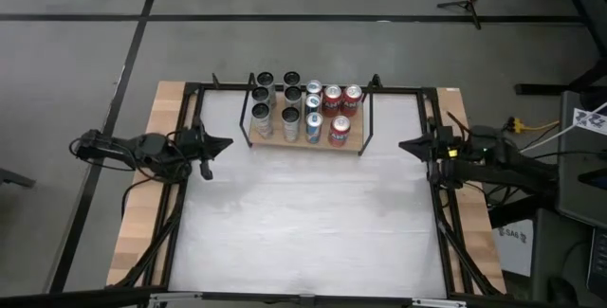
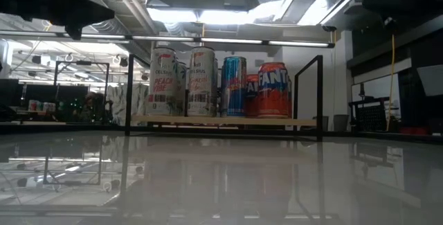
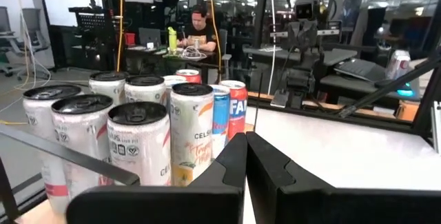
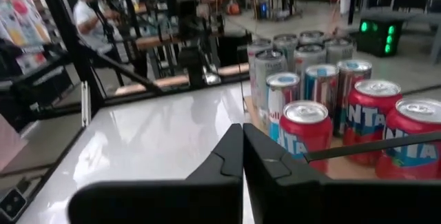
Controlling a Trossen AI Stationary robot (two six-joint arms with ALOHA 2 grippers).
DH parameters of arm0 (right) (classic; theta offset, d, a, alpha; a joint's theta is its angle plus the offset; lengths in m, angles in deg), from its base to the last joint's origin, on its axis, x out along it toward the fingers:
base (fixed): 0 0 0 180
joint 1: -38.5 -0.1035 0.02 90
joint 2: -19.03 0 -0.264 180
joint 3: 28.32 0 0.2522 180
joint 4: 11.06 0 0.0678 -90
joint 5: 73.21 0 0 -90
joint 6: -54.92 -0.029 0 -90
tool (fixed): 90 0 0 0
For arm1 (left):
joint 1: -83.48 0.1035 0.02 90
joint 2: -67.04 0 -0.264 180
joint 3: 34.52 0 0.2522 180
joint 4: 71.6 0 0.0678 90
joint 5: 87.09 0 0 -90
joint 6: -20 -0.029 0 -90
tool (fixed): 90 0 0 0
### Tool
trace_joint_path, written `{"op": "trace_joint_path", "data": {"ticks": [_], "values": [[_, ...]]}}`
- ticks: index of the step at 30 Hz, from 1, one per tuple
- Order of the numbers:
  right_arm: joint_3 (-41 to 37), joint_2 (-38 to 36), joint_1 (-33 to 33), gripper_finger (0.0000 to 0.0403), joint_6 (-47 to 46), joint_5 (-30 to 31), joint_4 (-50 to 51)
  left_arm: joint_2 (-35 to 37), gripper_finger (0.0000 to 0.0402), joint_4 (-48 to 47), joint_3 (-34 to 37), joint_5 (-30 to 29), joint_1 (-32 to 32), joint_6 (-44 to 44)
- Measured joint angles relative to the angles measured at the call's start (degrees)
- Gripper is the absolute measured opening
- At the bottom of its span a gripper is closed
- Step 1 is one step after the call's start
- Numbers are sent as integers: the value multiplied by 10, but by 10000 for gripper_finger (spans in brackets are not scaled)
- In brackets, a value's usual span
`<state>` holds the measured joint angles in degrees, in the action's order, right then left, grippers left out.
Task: Place canned beverage on shelf
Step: Return to Home Position
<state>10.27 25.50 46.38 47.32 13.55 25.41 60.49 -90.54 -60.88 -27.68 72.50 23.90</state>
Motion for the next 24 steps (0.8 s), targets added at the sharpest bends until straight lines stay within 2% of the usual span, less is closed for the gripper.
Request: {"op": "trace_joint_path", "data": {"ticks": [5, 9, 13, 21, 24], "values": [[-53, -64, 0, 2, -1, 0, -36, 37, 1, 56, 44, -1, 0, -38], [-81, -60, 0, 1, -1, -10, -74, 55, 2, 138, 88, -2, 0, -86], [-116, -63, 0, 1, -11, -29, -90, 64, 1, 178, 122, 4, 11, -96], [-163, -63, 0, 1, -10, -39, -145, 64, 1, 168, 122, 21, 47, -102], [-188, -63, 0, 1, -10, -39, -165, 64, 0, 137, 122, 41, 61, -104]]}}
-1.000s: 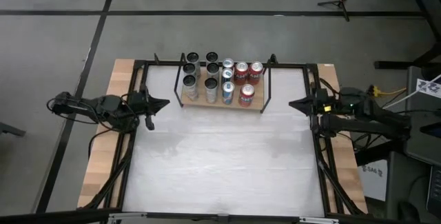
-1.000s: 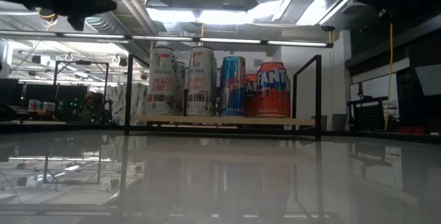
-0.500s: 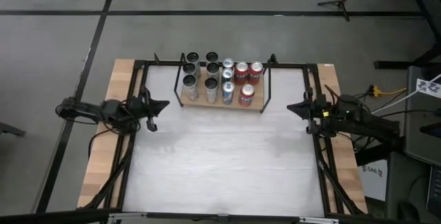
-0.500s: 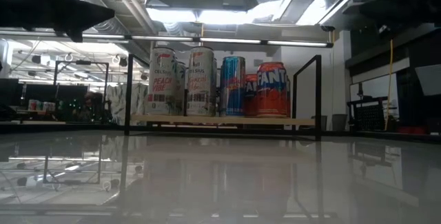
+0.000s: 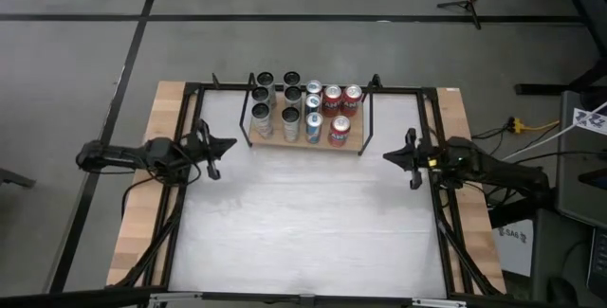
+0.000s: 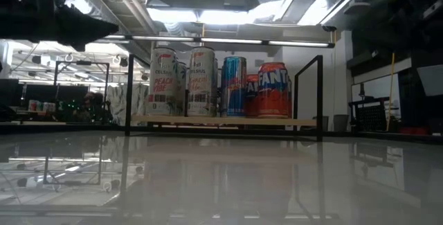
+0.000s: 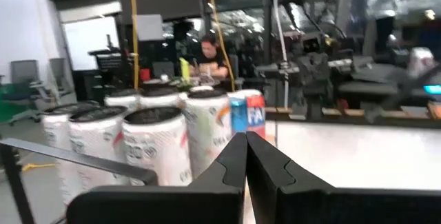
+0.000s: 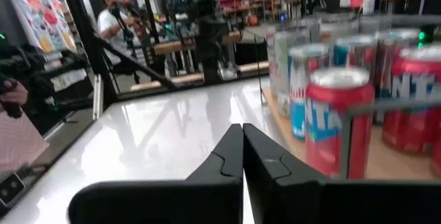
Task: Place canned beverage on shelf
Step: Return to Home Position
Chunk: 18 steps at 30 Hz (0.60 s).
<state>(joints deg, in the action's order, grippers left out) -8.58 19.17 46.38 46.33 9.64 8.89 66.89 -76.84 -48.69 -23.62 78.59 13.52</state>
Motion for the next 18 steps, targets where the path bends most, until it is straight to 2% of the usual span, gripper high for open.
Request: {"op": "trace_joint_path", "data": {"ticks": [5, 9, 18], "values": [[-30, 1, 0, 1, -1, 2, -11, -1, 0, -49, 0, 37, 12, 7], [-31, 5, 0, 1, 13, 7, -15, -1, 0, -49, 0, 57, 15, 13], [-30, 9, 0, 1, 15, 18, -10, -2, 0, -50, 0, 63, 15, -1]]}}
